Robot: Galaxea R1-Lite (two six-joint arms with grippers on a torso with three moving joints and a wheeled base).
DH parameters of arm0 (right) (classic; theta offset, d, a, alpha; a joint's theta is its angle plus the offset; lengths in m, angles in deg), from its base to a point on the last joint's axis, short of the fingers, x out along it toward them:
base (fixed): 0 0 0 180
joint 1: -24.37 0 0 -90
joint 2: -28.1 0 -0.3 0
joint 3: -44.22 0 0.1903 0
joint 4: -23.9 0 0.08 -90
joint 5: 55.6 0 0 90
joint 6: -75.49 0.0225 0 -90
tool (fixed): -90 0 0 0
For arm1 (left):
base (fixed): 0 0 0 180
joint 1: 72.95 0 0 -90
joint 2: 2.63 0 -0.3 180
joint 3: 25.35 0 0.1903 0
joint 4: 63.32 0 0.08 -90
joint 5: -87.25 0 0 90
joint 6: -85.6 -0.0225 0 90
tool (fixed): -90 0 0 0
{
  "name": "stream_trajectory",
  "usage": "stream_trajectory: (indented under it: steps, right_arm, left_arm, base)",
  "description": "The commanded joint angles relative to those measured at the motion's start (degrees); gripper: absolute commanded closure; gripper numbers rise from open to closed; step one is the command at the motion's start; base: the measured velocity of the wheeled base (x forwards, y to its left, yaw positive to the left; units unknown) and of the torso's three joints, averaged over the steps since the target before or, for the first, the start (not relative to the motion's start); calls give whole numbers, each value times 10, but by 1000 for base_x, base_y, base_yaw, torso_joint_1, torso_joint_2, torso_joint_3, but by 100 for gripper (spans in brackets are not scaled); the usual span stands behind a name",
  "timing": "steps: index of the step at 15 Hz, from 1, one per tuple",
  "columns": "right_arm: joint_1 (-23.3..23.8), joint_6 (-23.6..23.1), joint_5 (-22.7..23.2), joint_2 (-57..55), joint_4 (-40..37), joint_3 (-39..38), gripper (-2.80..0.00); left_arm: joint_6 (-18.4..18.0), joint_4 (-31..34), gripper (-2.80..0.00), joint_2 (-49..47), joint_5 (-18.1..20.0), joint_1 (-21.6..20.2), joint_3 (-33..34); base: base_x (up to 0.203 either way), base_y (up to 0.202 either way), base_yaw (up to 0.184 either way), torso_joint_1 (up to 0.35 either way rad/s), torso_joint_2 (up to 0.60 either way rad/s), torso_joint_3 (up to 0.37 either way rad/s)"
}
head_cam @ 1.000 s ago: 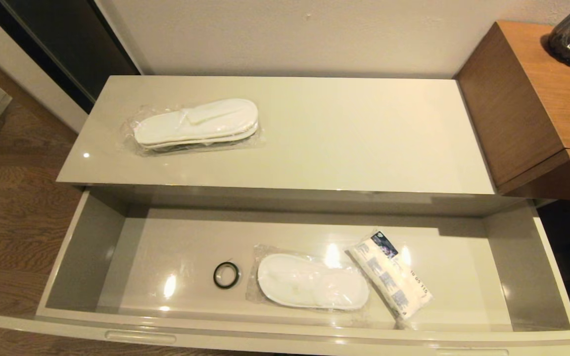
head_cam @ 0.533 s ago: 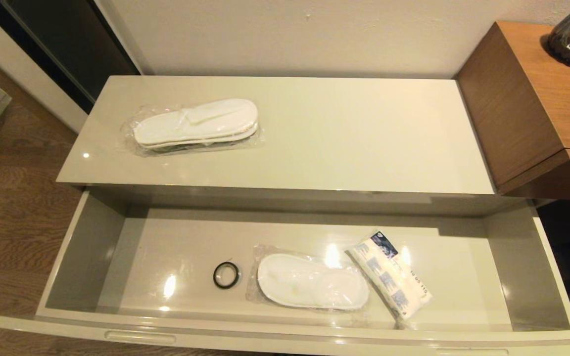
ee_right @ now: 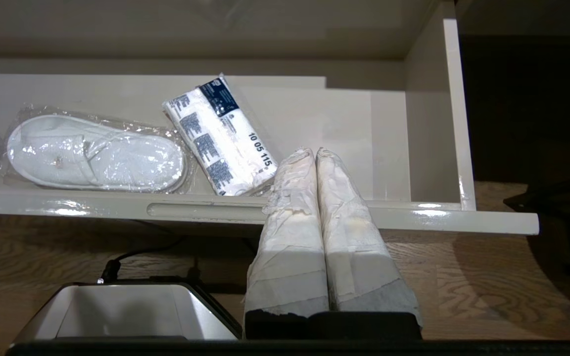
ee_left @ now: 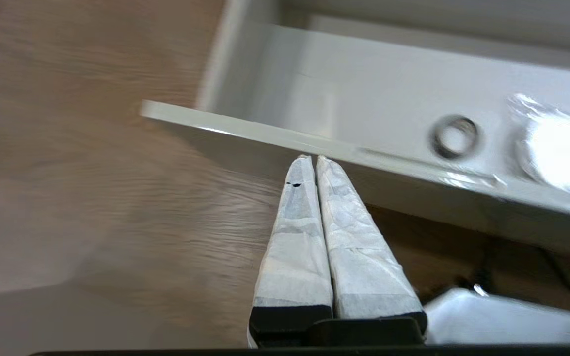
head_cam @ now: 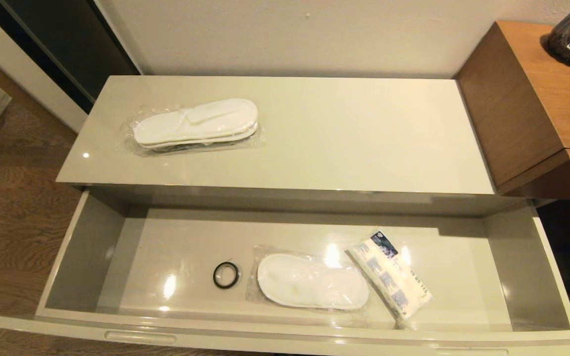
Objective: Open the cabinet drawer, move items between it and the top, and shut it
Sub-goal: Close the drawer
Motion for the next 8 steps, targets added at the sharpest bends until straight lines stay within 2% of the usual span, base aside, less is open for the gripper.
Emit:
stream_trajectory:
  steps: [1,3,6,8]
  right_arm:
    - [0,0,0,0,0,0,0]
    - [0,0,1,0,0,0,0]
    - [0,0,0,0,0,0,0]
    - [0,0,0,0,0,-1,0]
  left_arm:
    - [2,-4,0,22,13,0,15]
    - [16,-4,0,22,12,0,15]
    - [17,-4,0,22,12,0,15]
    - [13,-34,0,22,9,-1,16]
  base:
    - [0,0,0,0,0,0]
    - [0,0,0,0,0,0]
    - [0,0,0,0,0,0]
    - [0,0,0,0,0,0]
